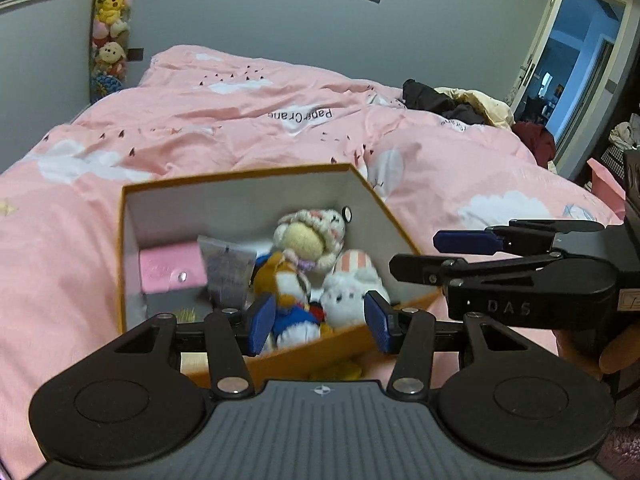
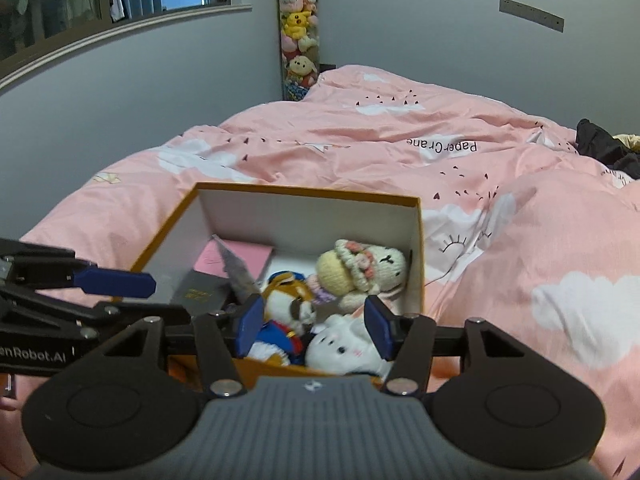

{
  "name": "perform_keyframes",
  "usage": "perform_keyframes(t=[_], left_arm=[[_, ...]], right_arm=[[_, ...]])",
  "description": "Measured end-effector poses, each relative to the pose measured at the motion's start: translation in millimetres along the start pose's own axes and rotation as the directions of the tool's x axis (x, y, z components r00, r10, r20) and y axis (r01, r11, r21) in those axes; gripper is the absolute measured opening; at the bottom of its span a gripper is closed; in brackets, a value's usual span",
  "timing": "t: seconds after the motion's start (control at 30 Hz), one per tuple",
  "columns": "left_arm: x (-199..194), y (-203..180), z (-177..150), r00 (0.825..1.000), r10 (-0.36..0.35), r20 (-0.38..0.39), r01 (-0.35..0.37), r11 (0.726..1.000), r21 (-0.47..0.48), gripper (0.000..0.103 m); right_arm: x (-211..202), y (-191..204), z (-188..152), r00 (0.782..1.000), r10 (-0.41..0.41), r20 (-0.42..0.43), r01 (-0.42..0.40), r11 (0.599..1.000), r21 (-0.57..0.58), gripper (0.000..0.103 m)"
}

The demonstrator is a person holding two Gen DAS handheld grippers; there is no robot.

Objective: Organize objects
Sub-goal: 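Lower the striped-hat plush into the box while the left gripper lowers the bunny in, then move both grippers down toward the orange ball and yellow tape measure beside the box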

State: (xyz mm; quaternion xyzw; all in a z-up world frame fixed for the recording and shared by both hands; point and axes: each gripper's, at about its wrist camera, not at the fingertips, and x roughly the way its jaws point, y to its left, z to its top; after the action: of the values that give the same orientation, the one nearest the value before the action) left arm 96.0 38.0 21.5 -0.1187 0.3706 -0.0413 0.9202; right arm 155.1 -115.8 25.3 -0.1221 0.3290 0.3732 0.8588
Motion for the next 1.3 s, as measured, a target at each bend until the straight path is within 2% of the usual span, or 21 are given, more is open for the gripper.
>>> perform_keyframes(t=[0.1, 0.3, 0.57, 0.73, 1.03, 1.3], left_arm=[[-6.1, 2.5, -14.2, 1.000, -0.013, -0.011, 0.013, 1.000, -0.026, 0.058], [-6.1, 6.3, -36.8, 0.998, 0.009, -0.060, -0.012, 0.999, -0.039, 0.058], [7.2, 6.7, -70.2, 0.986, 0.056, -0.154, -0.061, 0.998, -0.028, 0.058], [12.9, 16.9, -80.9, 0.978, 0.131, -0.164, -0.139, 0.989, -0.040, 0.058], [23.0, 31.3, -93.0, 0.962, 0.180, -0.204, -0.199, 0.977, -0.079, 0.058], [29.5, 35.2, -95.1, 0.962, 0.174, -0.211, -0.199, 0.975, -0.101, 0.059]], right_arm=[[-6.0, 6.9, -11.1, 1.000, 0.007, 0.000, -0.007, 1.000, 0.024, 0.059], [-5.6, 16.3, -37.9, 0.999, 0.003, -0.039, -0.001, 0.998, 0.065, 0.059], [22.0, 15.7, -77.1, 0.989, 0.003, -0.146, 0.018, 0.990, 0.142, 0.059], [41.4, 14.5, -97.7, 0.981, -0.011, -0.194, 0.044, 0.986, 0.163, 0.059], [69.8, 16.8, -109.3, 0.972, -0.031, -0.231, 0.068, 0.986, 0.150, 0.059], [84.1, 22.8, -109.0, 0.964, -0.033, -0.264, 0.066, 0.991, 0.118, 0.060]])
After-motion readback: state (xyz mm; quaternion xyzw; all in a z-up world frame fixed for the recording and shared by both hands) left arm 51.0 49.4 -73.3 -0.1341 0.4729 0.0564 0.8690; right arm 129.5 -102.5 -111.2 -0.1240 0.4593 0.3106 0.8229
